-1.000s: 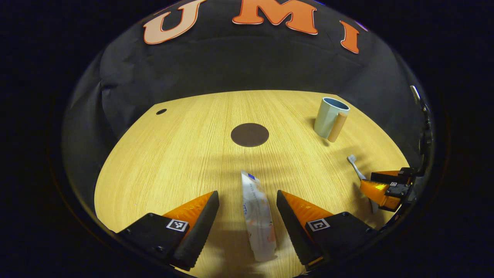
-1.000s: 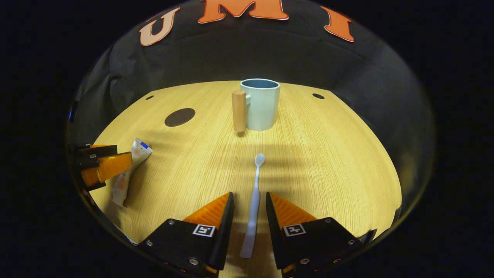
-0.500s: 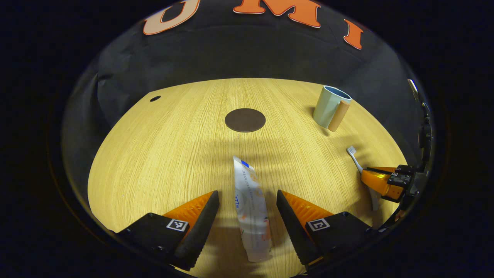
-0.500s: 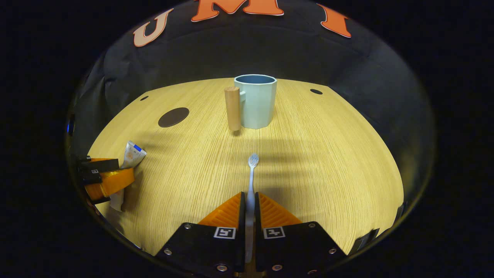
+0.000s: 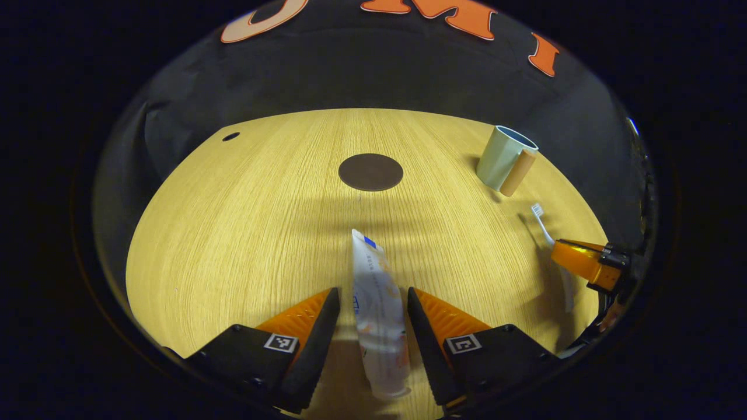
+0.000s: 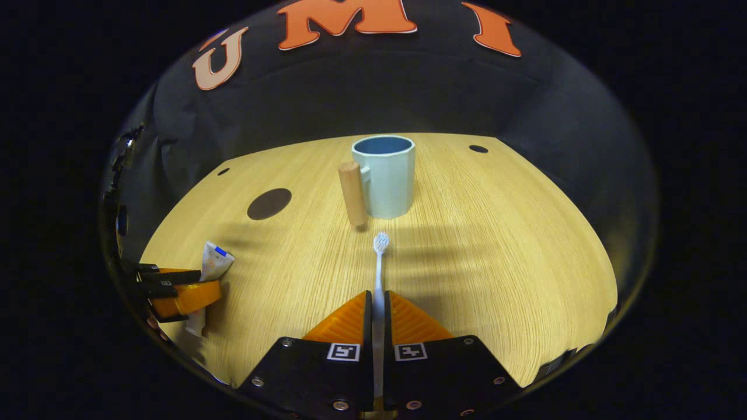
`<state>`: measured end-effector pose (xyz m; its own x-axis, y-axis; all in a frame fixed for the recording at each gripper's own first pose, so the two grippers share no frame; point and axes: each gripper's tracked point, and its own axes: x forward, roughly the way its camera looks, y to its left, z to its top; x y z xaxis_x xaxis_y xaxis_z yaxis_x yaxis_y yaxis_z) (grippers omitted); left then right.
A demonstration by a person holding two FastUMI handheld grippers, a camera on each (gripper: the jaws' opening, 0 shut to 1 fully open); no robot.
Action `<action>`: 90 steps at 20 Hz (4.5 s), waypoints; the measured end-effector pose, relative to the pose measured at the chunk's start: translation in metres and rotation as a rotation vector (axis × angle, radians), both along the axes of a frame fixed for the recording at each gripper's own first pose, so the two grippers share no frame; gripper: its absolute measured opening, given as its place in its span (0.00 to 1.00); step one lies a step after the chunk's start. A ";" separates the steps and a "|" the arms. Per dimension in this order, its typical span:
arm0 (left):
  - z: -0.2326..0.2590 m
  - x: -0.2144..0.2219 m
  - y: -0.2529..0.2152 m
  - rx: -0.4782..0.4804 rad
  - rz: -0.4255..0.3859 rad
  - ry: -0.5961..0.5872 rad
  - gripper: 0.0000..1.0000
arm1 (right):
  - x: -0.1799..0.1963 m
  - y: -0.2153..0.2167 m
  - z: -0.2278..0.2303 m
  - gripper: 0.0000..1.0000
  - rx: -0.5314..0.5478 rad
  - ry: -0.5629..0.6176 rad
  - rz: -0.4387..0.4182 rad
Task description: Put the toothbrush and toothpaste on the desktop into the cup, then pick up the cup and place it on the coaster on the desktop.
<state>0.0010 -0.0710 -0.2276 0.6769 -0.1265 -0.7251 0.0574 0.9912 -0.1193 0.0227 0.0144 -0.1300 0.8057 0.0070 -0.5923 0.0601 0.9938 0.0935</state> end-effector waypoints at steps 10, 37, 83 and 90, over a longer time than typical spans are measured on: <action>0.000 0.003 0.002 -0.039 0.032 0.031 0.24 | 0.019 0.004 0.047 0.07 -0.039 -0.149 0.045; 0.059 0.022 0.008 -0.061 0.038 -0.142 0.17 | 0.113 -0.007 0.157 0.07 -0.051 -0.486 0.091; 0.093 0.044 0.006 -0.039 -0.007 -0.260 0.17 | 0.204 -0.046 0.123 0.08 0.088 -0.756 0.022; 0.099 0.055 0.008 -0.049 -0.035 -0.297 0.17 | 0.184 -0.056 0.129 0.11 0.102 -0.765 0.003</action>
